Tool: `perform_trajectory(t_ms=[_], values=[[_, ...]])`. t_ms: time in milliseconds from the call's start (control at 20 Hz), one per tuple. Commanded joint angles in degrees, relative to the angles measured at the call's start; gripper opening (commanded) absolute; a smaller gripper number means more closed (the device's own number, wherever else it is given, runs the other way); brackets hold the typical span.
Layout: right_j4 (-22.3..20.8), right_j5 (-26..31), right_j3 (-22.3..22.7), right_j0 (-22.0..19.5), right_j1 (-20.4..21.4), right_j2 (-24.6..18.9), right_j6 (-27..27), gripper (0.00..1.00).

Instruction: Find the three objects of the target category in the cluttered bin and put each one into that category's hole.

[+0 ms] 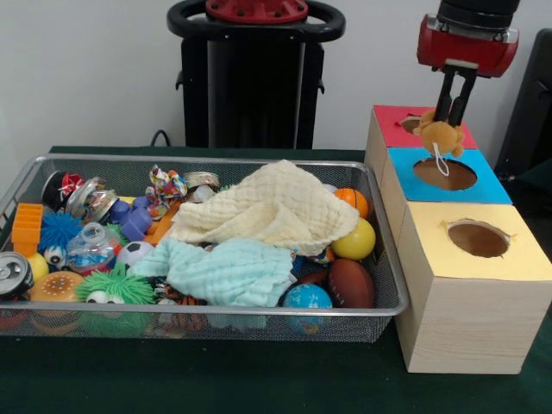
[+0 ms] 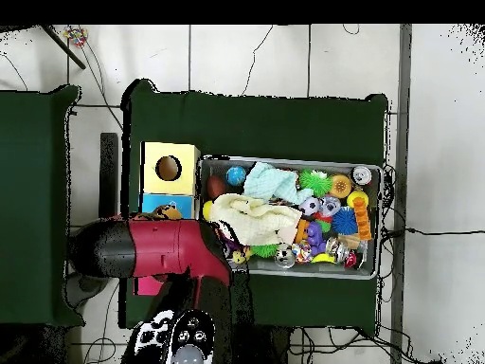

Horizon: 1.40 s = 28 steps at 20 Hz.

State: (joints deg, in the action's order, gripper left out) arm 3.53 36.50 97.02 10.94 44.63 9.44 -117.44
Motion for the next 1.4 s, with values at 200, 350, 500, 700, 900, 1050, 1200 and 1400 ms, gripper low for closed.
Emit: perform_trajectory(t_ms=[200, 350, 500, 700, 900, 1050, 1200, 1400], values=[[2.00, 5.13, 4.93, 2.30, 2.14, 2.87, -13.70, 0.00], [2.70, 4.17, 8.51, 4.13, 4.18, 3.38, -14.01, 0.00], [3.62, 1.96, 12.10, 5.61, 5.87, 3.39, -14.04, 0.00], [4.45, -1.88, 16.21, 8.68, 7.24, 4.11, -15.69, 0.00], [3.89, -5.42, 18.50, 11.32, 6.98, 5.50, -16.52, 0.00], [3.40, -6.14, 19.01, 12.10, 5.59, 6.47, -16.15, 0.00], [3.55, -5.38, 19.41, 10.11, 4.19, 6.00, -13.09, 0.00], [3.38, -6.30, 19.75, 8.70, 3.28, 5.54, -11.49, 0.00]])
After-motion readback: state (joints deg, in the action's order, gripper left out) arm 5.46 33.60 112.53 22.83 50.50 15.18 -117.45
